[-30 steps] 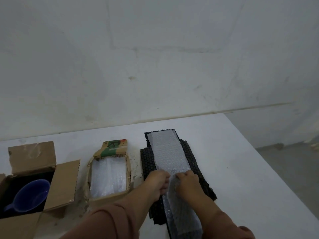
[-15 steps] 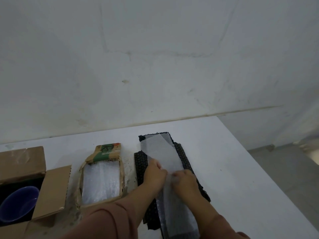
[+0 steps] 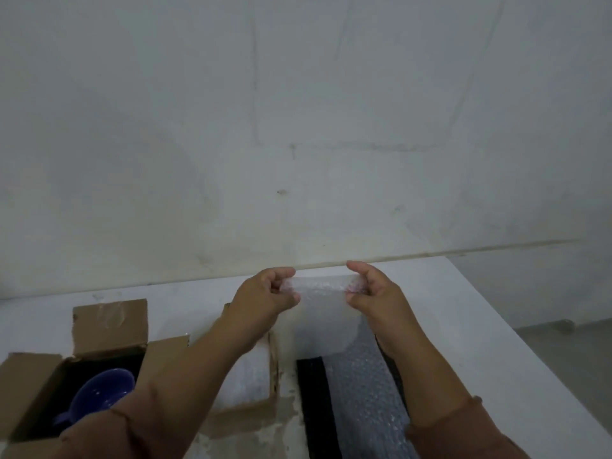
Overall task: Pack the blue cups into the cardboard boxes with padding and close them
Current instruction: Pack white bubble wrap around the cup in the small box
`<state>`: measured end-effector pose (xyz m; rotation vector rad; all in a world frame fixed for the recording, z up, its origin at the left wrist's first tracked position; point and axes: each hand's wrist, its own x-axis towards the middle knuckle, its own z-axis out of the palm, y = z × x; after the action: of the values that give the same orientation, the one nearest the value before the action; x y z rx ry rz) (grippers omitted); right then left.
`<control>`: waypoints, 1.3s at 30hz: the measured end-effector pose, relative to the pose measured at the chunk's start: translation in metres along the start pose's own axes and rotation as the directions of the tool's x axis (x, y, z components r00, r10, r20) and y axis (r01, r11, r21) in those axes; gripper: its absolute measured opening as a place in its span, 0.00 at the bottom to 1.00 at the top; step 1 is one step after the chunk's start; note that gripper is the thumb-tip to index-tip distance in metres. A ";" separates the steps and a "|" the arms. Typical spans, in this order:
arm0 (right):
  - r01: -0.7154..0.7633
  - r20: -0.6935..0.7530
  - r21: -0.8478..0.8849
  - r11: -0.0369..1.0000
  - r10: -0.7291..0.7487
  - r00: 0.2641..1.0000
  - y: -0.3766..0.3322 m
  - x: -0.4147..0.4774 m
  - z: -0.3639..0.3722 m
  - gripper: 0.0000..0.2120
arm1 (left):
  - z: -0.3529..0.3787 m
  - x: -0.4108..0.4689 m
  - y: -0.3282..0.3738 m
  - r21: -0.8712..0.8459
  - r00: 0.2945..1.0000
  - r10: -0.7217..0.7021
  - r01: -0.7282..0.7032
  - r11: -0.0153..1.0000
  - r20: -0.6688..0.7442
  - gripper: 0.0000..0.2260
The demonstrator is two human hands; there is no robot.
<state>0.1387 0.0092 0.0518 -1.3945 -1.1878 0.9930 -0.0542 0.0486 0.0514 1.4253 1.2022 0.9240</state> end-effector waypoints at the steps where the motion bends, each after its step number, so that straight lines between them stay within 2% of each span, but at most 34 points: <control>1: 0.037 -0.012 -0.124 0.992 -0.038 0.999 -0.011 0.000 0.005 0.19 | -0.006 -0.002 0.006 0.016 0.999 0.030 -0.030 0.999 -0.026 0.10; 3: 0.117 -0.047 -0.343 0.932 -0.141 0.989 -0.031 0.001 0.015 0.15 | -0.018 -0.006 0.016 0.045 0.993 0.098 -0.095 0.994 -0.068 0.06; 5: 0.183 -0.065 -0.399 0.899 -0.226 0.972 -0.049 0.000 0.025 0.13 | -0.030 -0.010 0.024 0.007 0.986 0.150 -0.150 0.989 -0.079 0.07; 6: 0.209 -0.071 -0.365 0.907 -0.251 0.965 -0.057 0.001 0.029 0.13 | -0.037 -0.011 0.027 -0.060 0.986 0.158 -0.162 0.985 -0.057 0.08; 8: 0.242 -0.071 -0.208 0.948 -0.262 0.963 -0.074 -0.001 0.036 0.14 | -0.052 -0.014 0.030 -0.191 0.985 0.149 -0.130 0.973 0.088 0.17; 10: 0.243 -0.007 -0.038 0.969 -0.244 0.970 -0.090 -0.003 0.042 0.13 | -0.062 -0.017 0.027 -0.201 0.970 0.093 -0.047 0.978 0.224 0.29; 11: 0.232 0.037 0.033 0.972 -0.233 0.972 -0.096 -0.002 0.044 0.13 | -0.065 -0.018 0.024 -0.194 0.969 0.069 -0.022 0.981 0.239 0.29; 14: 0.196 0.105 0.139 0.971 -0.211 0.972 -0.101 0.002 0.053 0.11 | -0.065 -0.023 0.018 -0.251 0.985 0.008 0.036 0.967 0.171 0.13; 15: 0.165 0.127 0.145 0.976 -0.184 0.975 -0.097 0.005 0.053 0.14 | -0.066 -0.023 0.017 -0.282 0.988 -0.018 0.062 0.957 0.155 0.08; 17: 0.037 0.245 0.085 0.996 -0.056 0.968 -0.083 0.007 0.054 0.20 | -0.067 -0.022 0.013 -0.343 0.989 -0.057 0.100 0.934 0.134 0.06; 19: -0.043 0.356 -0.021 0.999 0.047 0.933 -0.066 0.006 0.058 0.16 | -0.073 -0.023 0.012 -0.381 0.988 -0.064 0.114 0.917 0.141 0.07; 21: -0.043 0.328 -0.050 0.998 0.057 0.943 -0.055 0.002 0.063 0.13 | -0.079 -0.026 0.009 -0.402 0.983 -0.069 0.132 0.906 0.170 0.10; 23: -0.066 0.262 0.070 0.995 0.045 0.964 -0.049 -0.001 0.068 0.14 | -0.086 -0.027 0.002 -0.470 0.979 -0.102 0.175 0.865 0.178 0.15; 25: -0.104 0.248 0.159 0.982 0.062 0.967 -0.046 -0.001 0.069 0.19 | -0.091 -0.027 -0.006 -0.600 0.974 -0.160 0.224 0.768 0.160 0.16; 27: -0.071 0.248 0.129 0.989 0.038 0.968 -0.041 0.001 0.068 0.23 | -0.095 -0.026 -0.017 -0.727 0.957 -0.232 0.284 0.625 0.175 0.09; 28: -0.009 0.231 0.092 0.996 -0.012 0.973 -0.037 0.001 0.068 0.25 | -0.096 -0.026 -0.022 -0.736 0.940 -0.265 0.335 0.588 0.217 0.11; 30: 0.161 0.202 -0.045 0.986 -0.148 0.968 -0.030 0.001 0.071 0.26 | -0.098 -0.029 -0.031 -0.590 0.887 -0.329 0.460 0.664 0.323 0.24; 31: 0.232 0.197 -0.146 0.962 -0.202 0.960 -0.026 0.001 0.074 0.26 | -0.097 -0.031 -0.033 -0.509 0.869 -0.332 0.486 0.711 0.367 0.24; 33: 0.285 0.233 -0.321 0.903 -0.216 0.948 -0.022 0.000 0.076 0.25 | -0.094 -0.033 -0.035 -0.404 0.871 -0.324 0.464 0.788 0.369 0.17; 35: 0.223 0.359 -0.391 0.893 -0.075 0.930 -0.024 0.001 0.072 0.23 | -0.095 -0.030 -0.035 -0.312 0.895 -0.343 0.425 0.850 0.285 0.15; 37: 0.044 0.478 -0.286 0.957 0.102 0.873 -0.029 0.001 0.067 0.20 | -0.099 -0.026 -0.035 -0.215 0.900 -0.359 0.412 0.886 0.246 0.13; 39: -0.135 0.515 -0.169 0.976 0.204 0.832 -0.029 0.001 0.069 0.14 | -0.102 -0.026 -0.033 -0.109 0.885 -0.389 0.426 0.898 0.256 0.11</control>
<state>0.0670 0.0226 0.0703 -1.3823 -1.5699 1.5227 -0.1641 0.0455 0.0407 1.0560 1.1643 0.5325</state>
